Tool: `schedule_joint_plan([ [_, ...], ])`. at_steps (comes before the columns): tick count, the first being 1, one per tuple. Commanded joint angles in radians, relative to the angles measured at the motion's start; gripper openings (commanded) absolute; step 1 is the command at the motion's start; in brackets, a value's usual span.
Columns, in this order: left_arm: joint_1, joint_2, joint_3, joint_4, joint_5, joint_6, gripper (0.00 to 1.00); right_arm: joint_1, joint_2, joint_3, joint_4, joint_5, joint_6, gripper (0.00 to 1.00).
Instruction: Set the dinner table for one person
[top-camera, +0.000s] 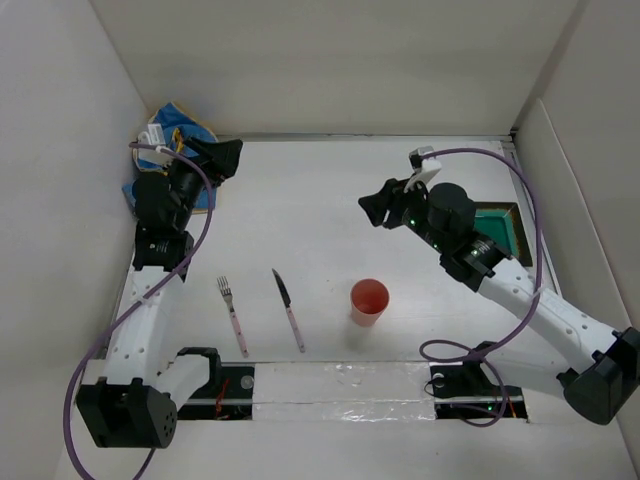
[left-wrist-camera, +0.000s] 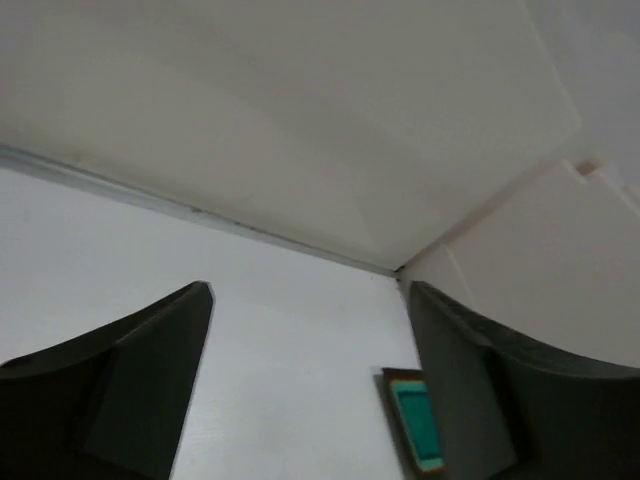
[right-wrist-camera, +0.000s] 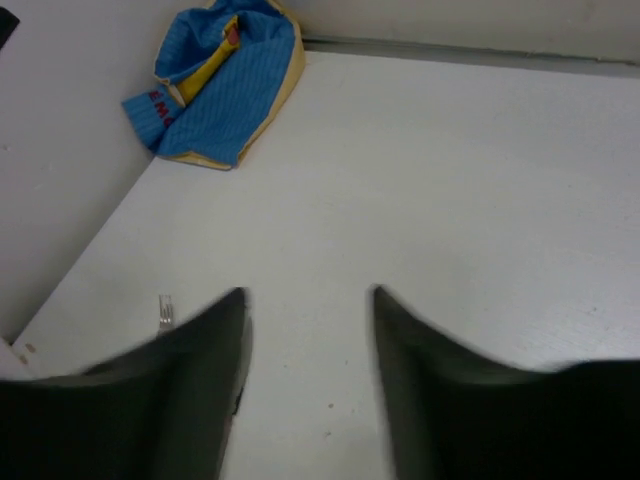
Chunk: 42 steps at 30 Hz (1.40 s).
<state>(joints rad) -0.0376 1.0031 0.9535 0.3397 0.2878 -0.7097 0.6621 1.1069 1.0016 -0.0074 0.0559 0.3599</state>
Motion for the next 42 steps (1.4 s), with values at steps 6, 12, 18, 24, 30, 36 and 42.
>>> schedule_joint_plan([
  [6,0.036,0.121,0.066,-0.257,-0.435,0.029,0.0,-0.022,0.014,-0.037,0.07,-0.026,-0.019,0.0],
  [12,0.162,0.401,0.215,-0.337,-0.492,-0.102,0.4,-0.022,0.008,-0.076,0.084,-0.048,-0.026,0.0],
  [18,0.275,0.633,0.353,-0.337,-0.417,-0.163,0.91,-0.032,-0.016,-0.127,0.098,-0.085,-0.033,0.09],
  [24,0.285,0.81,0.525,-0.409,-0.512,-0.192,0.87,-0.032,0.022,-0.129,0.113,-0.142,-0.042,0.38],
  [30,0.294,0.943,0.654,-0.416,-0.555,-0.263,0.82,-0.032,0.05,-0.136,0.138,-0.191,-0.039,0.43],
  [36,0.303,1.045,0.742,-0.433,-0.562,-0.341,0.76,-0.022,0.07,-0.129,0.149,-0.231,-0.041,0.43],
  [42,0.303,1.062,0.748,-0.403,-0.602,-0.356,0.67,-0.022,0.096,-0.126,0.164,-0.251,-0.033,0.44],
])
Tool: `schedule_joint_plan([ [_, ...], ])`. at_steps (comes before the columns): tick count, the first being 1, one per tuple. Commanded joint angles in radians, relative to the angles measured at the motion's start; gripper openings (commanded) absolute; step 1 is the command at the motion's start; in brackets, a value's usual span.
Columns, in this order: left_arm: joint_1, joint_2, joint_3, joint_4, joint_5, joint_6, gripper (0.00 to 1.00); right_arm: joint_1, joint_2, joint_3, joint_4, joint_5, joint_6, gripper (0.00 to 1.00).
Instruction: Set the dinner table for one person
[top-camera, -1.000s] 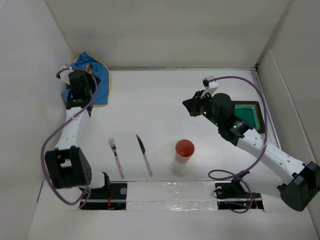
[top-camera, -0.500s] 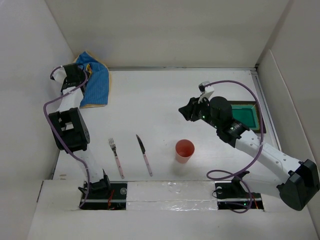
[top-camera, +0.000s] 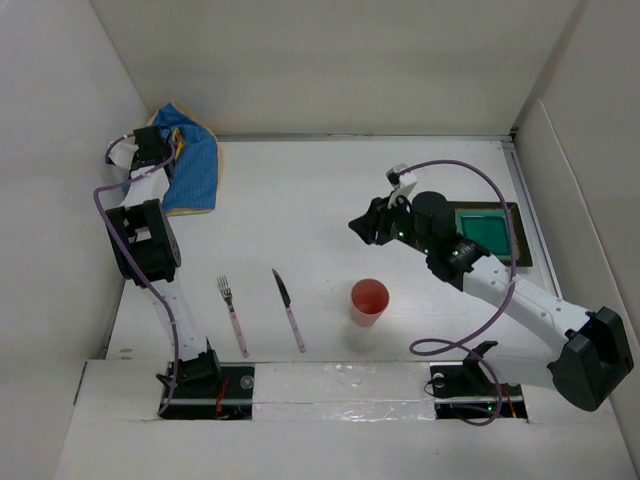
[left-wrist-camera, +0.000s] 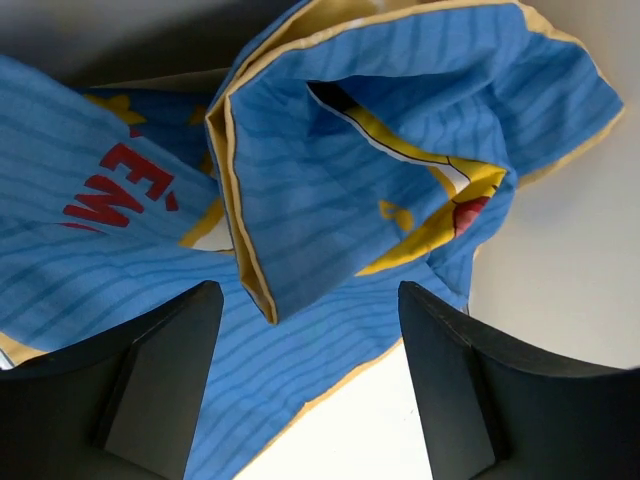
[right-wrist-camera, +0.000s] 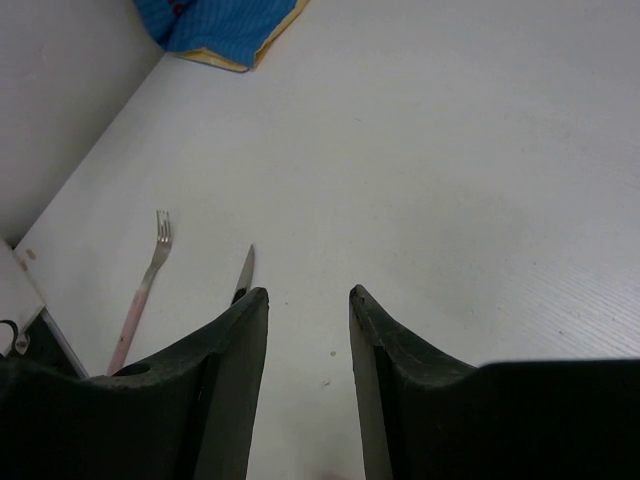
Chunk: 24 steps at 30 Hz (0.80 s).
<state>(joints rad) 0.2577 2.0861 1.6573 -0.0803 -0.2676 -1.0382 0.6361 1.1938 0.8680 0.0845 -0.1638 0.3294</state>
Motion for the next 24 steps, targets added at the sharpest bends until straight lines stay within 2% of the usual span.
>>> schedule_joint_plan([
  [1,0.008,-0.02,0.039,0.022,-0.05,-0.026,0.65,0.004,0.022,0.009,0.073,-0.034,-0.006,0.44],
  [10,0.008,-0.029,0.024,0.074,-0.082,-0.008,0.37,0.013,0.089,0.006,0.081,-0.045,-0.003,0.44],
  [12,0.008,-0.026,0.025,0.073,-0.084,-0.003,0.36,0.013,0.092,0.005,0.08,-0.034,-0.003,0.43],
  [18,0.008,-0.014,0.033,0.073,-0.084,0.01,0.2,0.013,0.081,0.006,0.075,-0.005,-0.003,0.43],
  [20,0.008,-0.012,0.045,0.073,-0.079,0.029,0.0,0.013,0.078,0.008,0.072,0.001,-0.001,0.44],
  [24,0.008,-0.044,0.052,0.155,0.031,0.099,0.0,0.004,0.076,0.014,0.078,0.007,0.008,0.46],
])
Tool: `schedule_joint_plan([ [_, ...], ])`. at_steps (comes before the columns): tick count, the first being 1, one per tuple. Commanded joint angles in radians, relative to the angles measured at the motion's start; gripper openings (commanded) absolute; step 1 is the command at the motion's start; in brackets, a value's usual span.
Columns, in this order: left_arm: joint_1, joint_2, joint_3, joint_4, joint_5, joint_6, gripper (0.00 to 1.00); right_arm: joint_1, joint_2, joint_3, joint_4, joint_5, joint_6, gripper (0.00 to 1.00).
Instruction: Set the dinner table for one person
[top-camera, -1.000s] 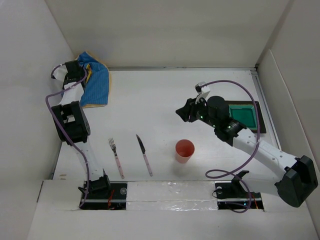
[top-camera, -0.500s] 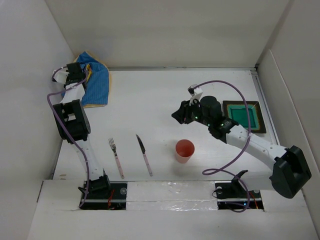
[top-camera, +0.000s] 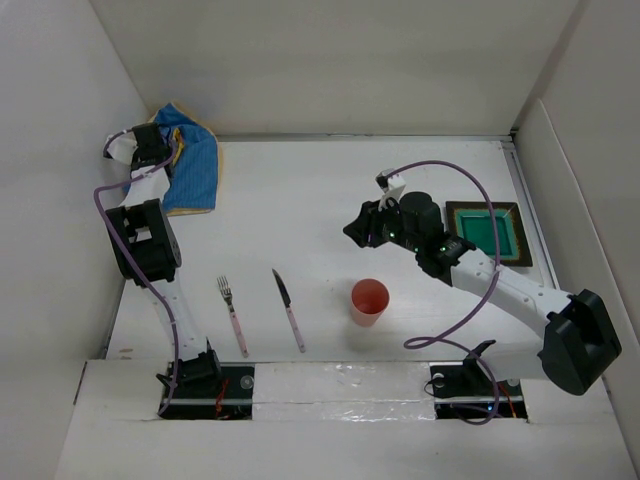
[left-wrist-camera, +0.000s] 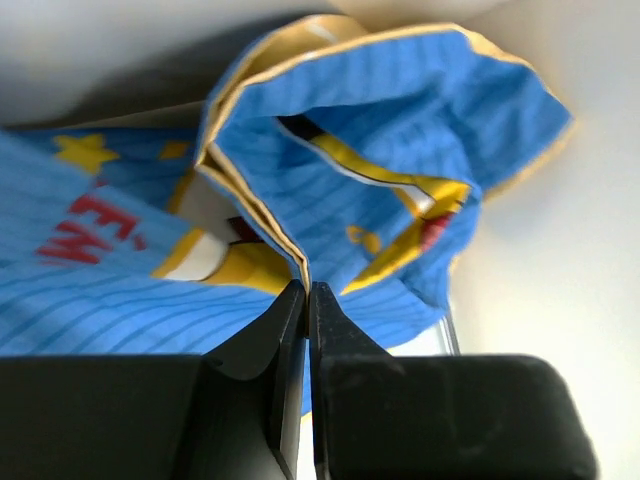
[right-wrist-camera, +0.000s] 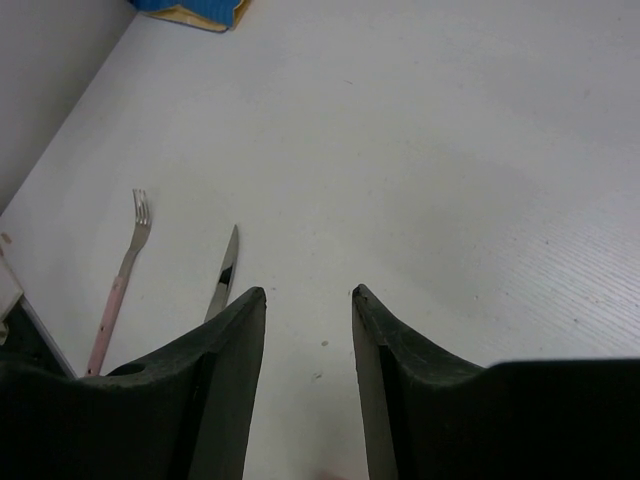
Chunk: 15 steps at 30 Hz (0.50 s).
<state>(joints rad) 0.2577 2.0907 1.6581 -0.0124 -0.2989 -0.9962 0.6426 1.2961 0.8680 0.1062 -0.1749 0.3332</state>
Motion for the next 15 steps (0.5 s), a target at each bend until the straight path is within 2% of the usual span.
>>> schedule_joint_plan([
  [1,-0.009,-0.063,0.051,0.119,0.078,0.082,0.0,-0.003,-0.021,0.016,0.059,0.02,0.006,0.47],
  [8,-0.103,-0.199,0.137,0.192,0.254,0.185,0.0,-0.003,0.055,0.09,0.089,0.006,0.023,0.52],
  [15,-0.112,-0.326,0.143,0.245,0.429,0.154,0.0,-0.012,0.126,0.231,0.04,-0.006,0.02,0.6],
])
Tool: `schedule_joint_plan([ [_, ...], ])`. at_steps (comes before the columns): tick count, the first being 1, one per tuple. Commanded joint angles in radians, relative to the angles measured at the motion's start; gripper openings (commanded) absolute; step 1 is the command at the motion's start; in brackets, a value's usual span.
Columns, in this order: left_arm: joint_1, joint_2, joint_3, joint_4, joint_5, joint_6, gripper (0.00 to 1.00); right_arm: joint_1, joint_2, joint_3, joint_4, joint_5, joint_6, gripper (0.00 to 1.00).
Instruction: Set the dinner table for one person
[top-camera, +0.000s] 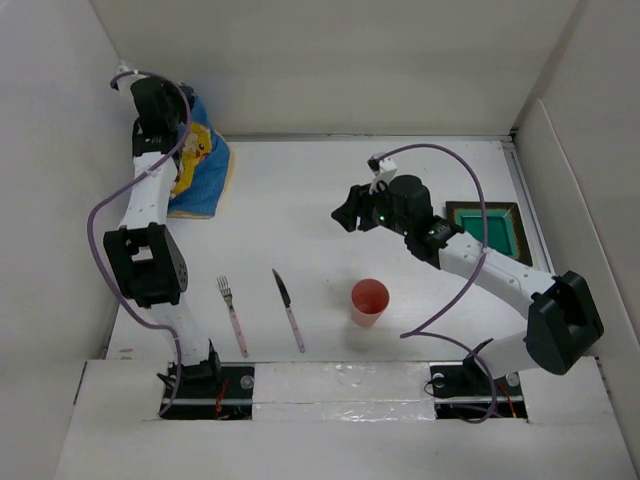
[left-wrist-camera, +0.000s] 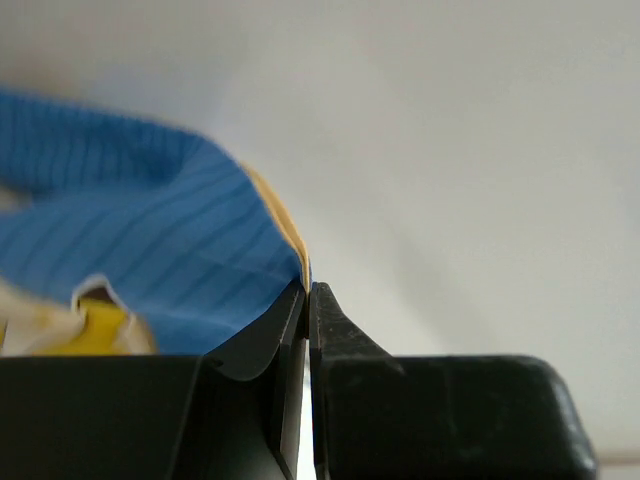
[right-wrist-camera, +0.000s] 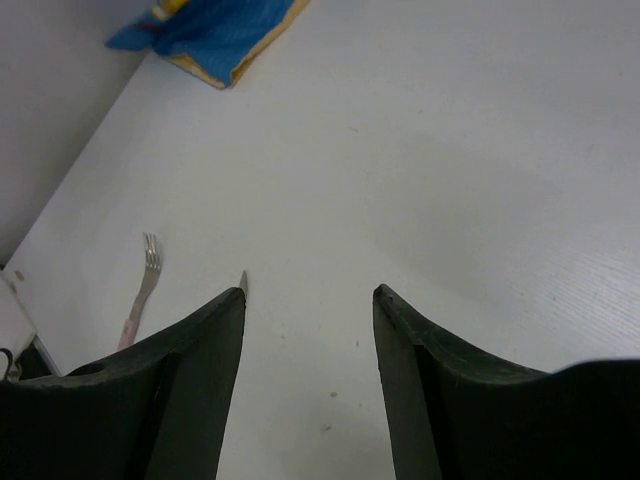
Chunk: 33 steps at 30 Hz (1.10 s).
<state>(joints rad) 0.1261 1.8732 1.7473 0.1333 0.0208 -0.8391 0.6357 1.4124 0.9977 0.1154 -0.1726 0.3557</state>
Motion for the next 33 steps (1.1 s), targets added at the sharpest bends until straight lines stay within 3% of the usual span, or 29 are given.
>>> schedule_joint_plan([
  [1,0.02,-0.117,0.054,0.12,0.126,-0.011,0.0,0.005,0.016,0.12,0.012,-0.008,-0.003,0.6],
  [11,-0.1,-0.143,0.273,0.134,0.174,-0.058,0.0,0.07,0.071,0.238,-0.04,0.001,-0.001,0.73],
  [20,-0.2,-0.032,0.503,0.184,0.211,-0.195,0.0,0.091,0.095,0.297,-0.111,0.094,-0.057,0.81],
  [27,-0.2,-0.117,0.456,0.239,0.252,-0.204,0.0,0.022,0.071,0.271,-0.134,0.231,-0.078,0.99],
  [30,-0.2,-0.181,0.382,0.244,0.248,-0.158,0.0,-0.05,0.083,0.262,-0.085,0.213,-0.081,1.0],
  [32,-0.2,-0.224,0.321,0.252,0.234,-0.12,0.0,-0.112,0.157,0.298,-0.071,0.187,-0.074,1.0],
  [33,-0.183,-0.242,0.207,0.284,0.241,-0.138,0.0,-0.146,0.295,0.396,-0.071,0.127,-0.07,1.0],
])
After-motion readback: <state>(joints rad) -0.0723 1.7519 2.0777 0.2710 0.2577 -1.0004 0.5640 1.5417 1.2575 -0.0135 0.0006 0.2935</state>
